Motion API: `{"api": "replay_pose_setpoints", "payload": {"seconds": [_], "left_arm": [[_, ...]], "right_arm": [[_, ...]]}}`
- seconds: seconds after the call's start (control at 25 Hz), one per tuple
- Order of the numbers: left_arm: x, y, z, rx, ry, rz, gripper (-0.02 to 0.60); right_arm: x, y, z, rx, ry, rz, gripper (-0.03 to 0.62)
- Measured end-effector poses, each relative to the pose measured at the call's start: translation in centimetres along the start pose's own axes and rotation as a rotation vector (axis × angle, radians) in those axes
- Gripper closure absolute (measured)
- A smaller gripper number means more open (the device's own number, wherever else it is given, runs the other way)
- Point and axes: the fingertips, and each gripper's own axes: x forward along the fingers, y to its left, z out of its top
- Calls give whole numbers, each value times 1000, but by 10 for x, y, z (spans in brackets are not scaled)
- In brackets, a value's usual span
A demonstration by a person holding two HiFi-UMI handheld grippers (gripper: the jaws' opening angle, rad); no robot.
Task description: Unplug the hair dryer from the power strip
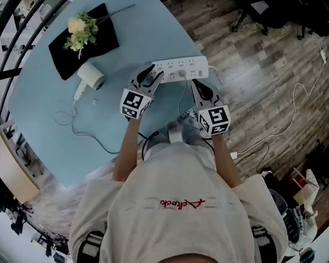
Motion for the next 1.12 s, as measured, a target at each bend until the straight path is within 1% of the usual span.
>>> {"api": "replay_pose_setpoints", "payload": {"seconds": [0.16,0.36,0.6,0.72,1.0,1.12], "left_arm": [[1,1,-4,24,8,9,428],[3,7,-5,44,1,19,428],[9,2,-18,121,55,15,437],[10,1,-20,155,63,23,437],[11,2,-21,155,60,24,439],[11,2,-21,154,61,24,439]], "right_arm": [[-2,0,-3,0,5,2,576],[-1,1,-4,-2,9,6,576],[-2,2,-6,0,9,9,576],[-2,2,-7,2,11,9,576],[-2,5,-11,4,17,16,576],[-1,4,-17,-11,30,12,574]]}}
